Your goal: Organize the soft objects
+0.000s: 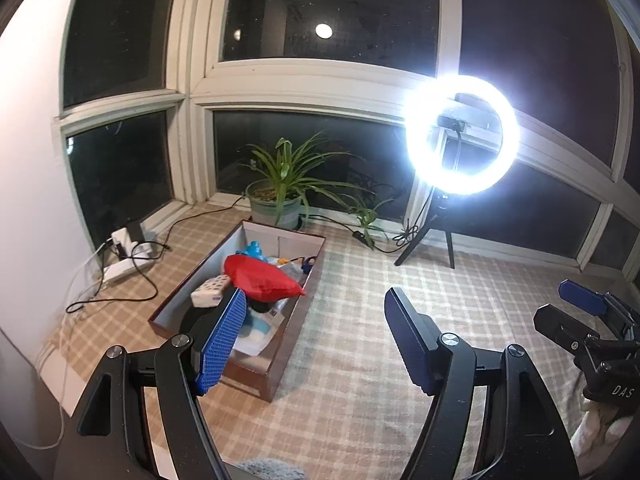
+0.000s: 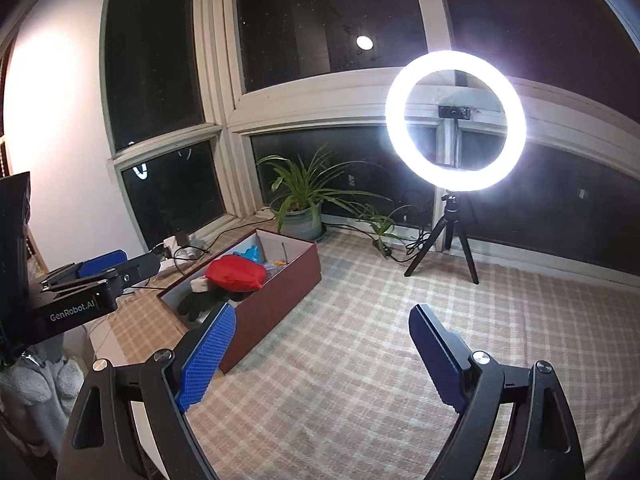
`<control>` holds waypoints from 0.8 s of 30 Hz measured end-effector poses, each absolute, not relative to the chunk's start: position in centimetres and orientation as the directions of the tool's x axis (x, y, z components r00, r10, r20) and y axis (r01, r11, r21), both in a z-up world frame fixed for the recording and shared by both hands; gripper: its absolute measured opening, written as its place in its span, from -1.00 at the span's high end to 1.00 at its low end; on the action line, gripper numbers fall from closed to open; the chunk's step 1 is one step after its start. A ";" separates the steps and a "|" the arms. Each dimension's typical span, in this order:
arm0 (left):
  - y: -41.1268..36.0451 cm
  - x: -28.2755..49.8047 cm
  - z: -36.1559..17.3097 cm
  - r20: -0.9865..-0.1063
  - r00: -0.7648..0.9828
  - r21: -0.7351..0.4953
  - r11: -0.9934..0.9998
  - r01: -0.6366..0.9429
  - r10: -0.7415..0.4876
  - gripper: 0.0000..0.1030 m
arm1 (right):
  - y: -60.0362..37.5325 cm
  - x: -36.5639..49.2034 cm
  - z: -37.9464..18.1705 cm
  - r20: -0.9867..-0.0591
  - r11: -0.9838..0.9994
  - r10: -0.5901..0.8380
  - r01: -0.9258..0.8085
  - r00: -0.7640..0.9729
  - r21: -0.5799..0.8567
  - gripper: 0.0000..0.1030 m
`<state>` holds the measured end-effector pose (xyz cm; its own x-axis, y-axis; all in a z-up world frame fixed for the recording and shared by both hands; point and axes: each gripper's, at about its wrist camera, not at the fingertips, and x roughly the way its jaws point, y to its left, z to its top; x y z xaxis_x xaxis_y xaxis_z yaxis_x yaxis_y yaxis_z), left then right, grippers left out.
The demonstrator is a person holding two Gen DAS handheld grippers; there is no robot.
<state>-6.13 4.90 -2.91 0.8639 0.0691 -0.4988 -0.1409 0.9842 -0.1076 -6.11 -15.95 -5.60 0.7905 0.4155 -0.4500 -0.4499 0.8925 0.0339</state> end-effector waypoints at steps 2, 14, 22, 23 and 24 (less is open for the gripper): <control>5.0 -6.4 -2.9 -0.501 0.862 -0.107 0.983 -0.149 0.076 -0.39 | -15.8 -6.1 -5.7 -0.453 0.890 0.418 -0.455 0.787 0.032 -0.67; 5.5 -7.2 -2.6 -0.491 0.865 -0.111 0.977 -0.184 0.107 -0.39 | -15.5 -6.4 -5.6 -0.449 0.877 0.442 -0.480 0.776 0.033 -0.67; 5.4 -7.2 -2.6 -0.490 0.865 -0.110 0.977 -0.184 0.107 -0.39 | -15.5 -6.4 -5.6 -0.451 0.877 0.442 -0.479 0.776 0.035 -0.67; 5.4 -7.1 -2.7 -0.491 0.865 -0.111 0.977 -0.184 0.107 -0.39 | -15.5 -6.3 -5.6 -0.450 0.877 0.442 -0.479 0.776 0.036 -0.67; 5.4 -7.1 -2.7 -0.491 0.865 -0.111 0.977 -0.184 0.107 -0.39 | -15.5 -6.3 -5.7 -0.450 0.878 0.441 -0.478 0.776 0.036 -0.67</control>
<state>-7.15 5.35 -2.67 0.8648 0.1067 -0.4907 -0.1837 0.9766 -0.1114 -6.30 -15.49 -5.68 0.7761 0.4415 -0.4503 -0.4781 0.8775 0.0363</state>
